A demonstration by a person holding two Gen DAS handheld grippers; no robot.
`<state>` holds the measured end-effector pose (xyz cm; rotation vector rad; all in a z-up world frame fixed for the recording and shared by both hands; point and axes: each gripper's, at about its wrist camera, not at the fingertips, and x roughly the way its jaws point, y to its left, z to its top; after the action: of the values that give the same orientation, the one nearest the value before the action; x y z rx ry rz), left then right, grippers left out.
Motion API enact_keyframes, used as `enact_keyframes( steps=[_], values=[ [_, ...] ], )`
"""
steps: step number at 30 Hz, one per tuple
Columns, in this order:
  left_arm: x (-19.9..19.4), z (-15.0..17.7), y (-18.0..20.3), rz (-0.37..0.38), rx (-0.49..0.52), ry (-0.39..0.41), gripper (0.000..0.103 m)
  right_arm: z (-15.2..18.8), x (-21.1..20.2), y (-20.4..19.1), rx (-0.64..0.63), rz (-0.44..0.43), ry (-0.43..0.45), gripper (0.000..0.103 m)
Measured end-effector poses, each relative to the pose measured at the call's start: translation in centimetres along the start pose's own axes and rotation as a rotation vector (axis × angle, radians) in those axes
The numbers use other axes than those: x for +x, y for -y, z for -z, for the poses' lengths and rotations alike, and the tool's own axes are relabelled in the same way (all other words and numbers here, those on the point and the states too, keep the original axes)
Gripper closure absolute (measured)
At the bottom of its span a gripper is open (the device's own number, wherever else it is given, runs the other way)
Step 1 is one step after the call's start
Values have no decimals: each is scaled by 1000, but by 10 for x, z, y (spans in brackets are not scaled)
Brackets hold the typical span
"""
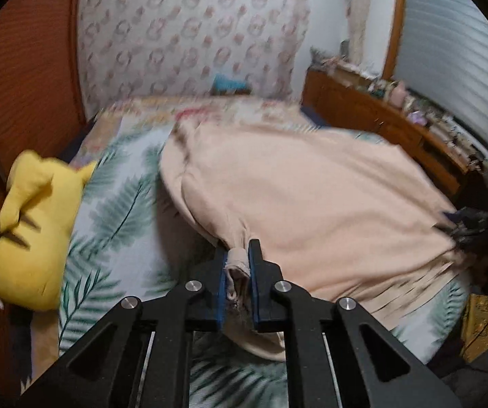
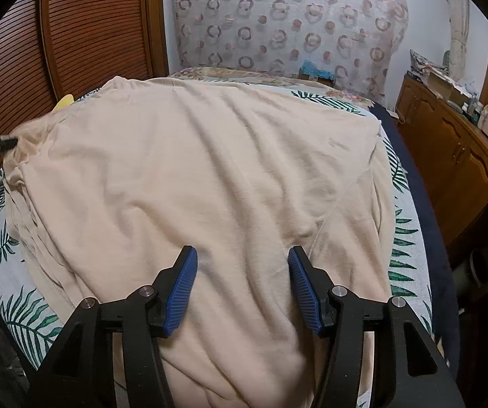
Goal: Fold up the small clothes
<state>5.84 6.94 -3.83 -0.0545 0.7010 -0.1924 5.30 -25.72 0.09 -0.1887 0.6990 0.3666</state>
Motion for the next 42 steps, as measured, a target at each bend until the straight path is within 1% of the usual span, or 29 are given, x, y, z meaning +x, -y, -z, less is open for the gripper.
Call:
enact_keyframes(
  steps=[5, 10, 13, 16, 20, 22, 25, 27, 33, 37, 38, 40, 41, 42],
  values=[
    [-11, -29, 37, 61, 79, 59, 92, 0, 0, 1, 1, -9, -1, 43],
    [-13, -43, 62, 120, 116, 95, 92, 0, 0, 2, 11, -16, 1, 43],
    [-10, -46, 71, 149, 111, 93, 92, 0, 0, 2, 10, -16, 1, 43],
    [-6, -50, 83, 168, 134, 87, 92, -1, 0, 2, 12, -17, 1, 42],
    [-8, -62, 109, 216, 172, 100, 92, 0, -3, 6, 36, -32, 3, 43],
    [-9, -68, 120, 243, 186, 105, 92, 2, -12, 10, 51, -31, 20, 43],
    [-10, -77, 142, 284, 221, 106, 92, 10, -31, 17, 84, 26, 59, 43],
    [-11, -82, 160, 308, 256, 109, 92, 16, -45, 21, 105, 13, 79, 43],
    [-10, -94, 198, 389, 313, 89, 92, 33, -84, 30, 138, 34, 129, 45],
    [-13, -96, 225, 413, 353, 84, 92, 40, -100, 33, 158, 52, 155, 45],
    [-12, -96, 229, 412, 361, 79, 88, 43, -101, 32, 163, 54, 159, 45],
    [-9, -91, 232, 420, 364, 69, 76, 47, -105, 29, 168, 55, 165, 45],
    [-8, -87, 230, 440, 359, 65, 66, 48, -107, 28, 171, 54, 168, 45],
    [-6, -83, 229, 443, 354, 60, 62, 49, -109, 26, 171, 49, 172, 45]
  ],
)
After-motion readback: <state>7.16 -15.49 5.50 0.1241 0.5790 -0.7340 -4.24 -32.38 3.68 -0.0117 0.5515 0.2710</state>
